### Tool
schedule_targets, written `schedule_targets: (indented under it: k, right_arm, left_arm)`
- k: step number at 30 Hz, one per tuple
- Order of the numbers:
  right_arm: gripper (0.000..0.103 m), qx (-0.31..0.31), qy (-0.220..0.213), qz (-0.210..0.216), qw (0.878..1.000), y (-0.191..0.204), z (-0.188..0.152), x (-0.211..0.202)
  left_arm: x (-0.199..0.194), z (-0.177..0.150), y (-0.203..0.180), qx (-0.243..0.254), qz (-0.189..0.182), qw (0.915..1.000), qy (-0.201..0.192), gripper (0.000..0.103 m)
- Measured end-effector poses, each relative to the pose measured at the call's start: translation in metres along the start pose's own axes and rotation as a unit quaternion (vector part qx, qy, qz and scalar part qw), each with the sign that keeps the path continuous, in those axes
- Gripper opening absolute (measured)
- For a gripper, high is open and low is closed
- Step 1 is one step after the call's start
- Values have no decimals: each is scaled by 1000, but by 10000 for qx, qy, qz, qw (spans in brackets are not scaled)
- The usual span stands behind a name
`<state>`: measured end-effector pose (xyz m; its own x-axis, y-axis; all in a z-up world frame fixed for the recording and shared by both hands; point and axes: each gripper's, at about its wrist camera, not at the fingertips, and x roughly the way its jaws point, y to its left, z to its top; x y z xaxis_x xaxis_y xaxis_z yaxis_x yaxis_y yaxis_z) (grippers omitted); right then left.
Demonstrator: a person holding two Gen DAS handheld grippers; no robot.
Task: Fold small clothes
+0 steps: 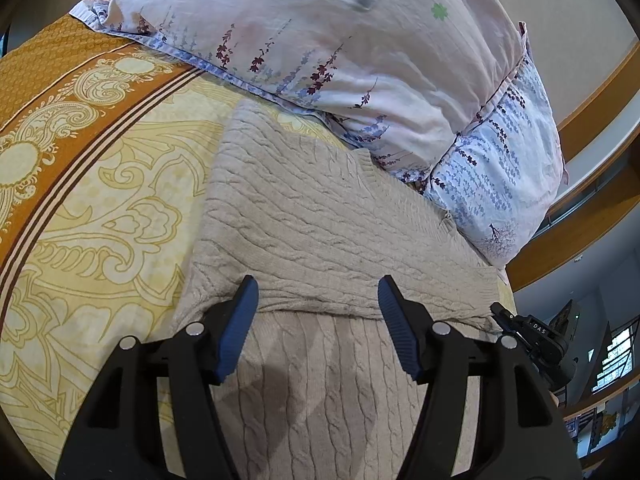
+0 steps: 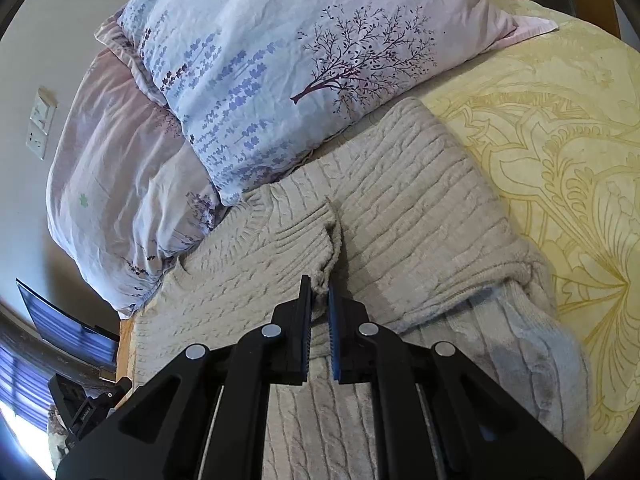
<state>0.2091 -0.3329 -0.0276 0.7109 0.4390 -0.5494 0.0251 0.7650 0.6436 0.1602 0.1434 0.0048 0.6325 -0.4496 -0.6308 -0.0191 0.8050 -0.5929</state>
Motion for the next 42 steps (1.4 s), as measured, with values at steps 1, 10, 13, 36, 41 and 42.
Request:
schedule_targets:
  k: [1,10,13,36,41,42]
  right_arm:
    - [8,2,2,-2,10000,0,0,0]
    - [8,10,11,9,10000,-2,-2,-1]
    - [8,2,-4,16,10000,-2,-3,-3]
    - [8,54,-3,21,10000,-6,-9,-5]
    - [8,58,23,-13,10000,-8,-11,-3]
    - [8,58,34,-13,10000,-8,-11,-2]
  left_arm:
    - [0,0,0,-1,0,10000,1,62]
    - [0,0,0,1,1,10000,-2,63]
    - [0,0,-1,9,6,10000,-1,63]
    - [0,-1,-1,-2,1,10000,-5,63]
    - [0,-1,-1,-6,-1,10000,-8,63]
    - [0,-1,-1,-6,1,10000,-8,64]
